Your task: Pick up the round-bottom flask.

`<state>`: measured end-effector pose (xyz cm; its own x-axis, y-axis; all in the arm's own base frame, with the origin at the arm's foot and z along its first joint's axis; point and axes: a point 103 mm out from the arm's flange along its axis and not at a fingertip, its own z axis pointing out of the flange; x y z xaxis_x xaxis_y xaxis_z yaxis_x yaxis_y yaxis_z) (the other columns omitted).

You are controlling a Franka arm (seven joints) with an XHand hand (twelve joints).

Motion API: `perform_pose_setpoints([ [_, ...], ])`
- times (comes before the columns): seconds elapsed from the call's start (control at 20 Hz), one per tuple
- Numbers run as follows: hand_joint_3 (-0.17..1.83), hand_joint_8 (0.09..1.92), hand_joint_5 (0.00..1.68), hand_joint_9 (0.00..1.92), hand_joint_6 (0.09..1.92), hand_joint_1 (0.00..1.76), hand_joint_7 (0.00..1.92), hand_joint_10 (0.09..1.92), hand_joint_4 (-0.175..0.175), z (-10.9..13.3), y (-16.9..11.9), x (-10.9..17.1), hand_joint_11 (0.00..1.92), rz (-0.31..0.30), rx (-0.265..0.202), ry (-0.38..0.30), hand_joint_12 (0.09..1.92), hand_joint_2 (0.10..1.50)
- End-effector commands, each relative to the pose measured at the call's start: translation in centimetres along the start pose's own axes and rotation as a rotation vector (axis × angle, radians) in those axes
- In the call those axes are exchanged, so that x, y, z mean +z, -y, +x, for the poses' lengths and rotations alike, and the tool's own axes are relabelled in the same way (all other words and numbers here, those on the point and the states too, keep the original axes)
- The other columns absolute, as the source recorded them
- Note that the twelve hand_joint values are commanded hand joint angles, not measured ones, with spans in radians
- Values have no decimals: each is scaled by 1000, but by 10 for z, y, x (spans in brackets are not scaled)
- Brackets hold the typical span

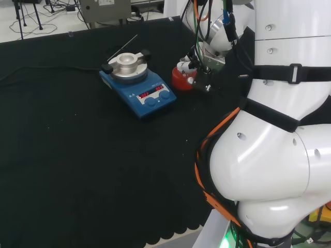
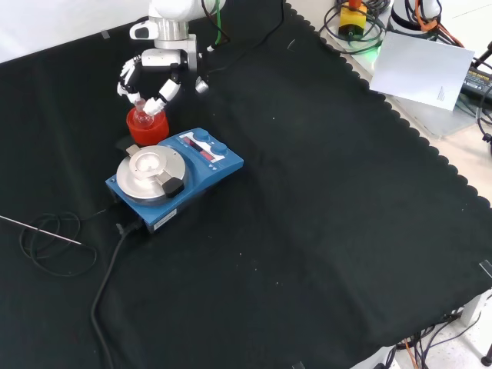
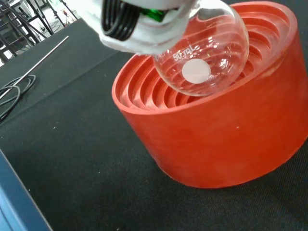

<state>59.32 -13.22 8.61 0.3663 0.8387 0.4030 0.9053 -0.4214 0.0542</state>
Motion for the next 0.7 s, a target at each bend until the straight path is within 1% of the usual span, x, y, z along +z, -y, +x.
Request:
perform_pose_setpoints([
  [0.05,500,603,1158,868,812,1144,689,531,-30,6,1,-7,492,2,-10,-7,1274,791],
  [0.25,613,599,1170,882,832,1148,699,524,-29,15,4,-20,505,8,-15,-5,1271,729],
  [0.7,670,601,1175,892,848,1151,711,524,-34,21,13,-33,524,15,-10,2,1268,699],
])
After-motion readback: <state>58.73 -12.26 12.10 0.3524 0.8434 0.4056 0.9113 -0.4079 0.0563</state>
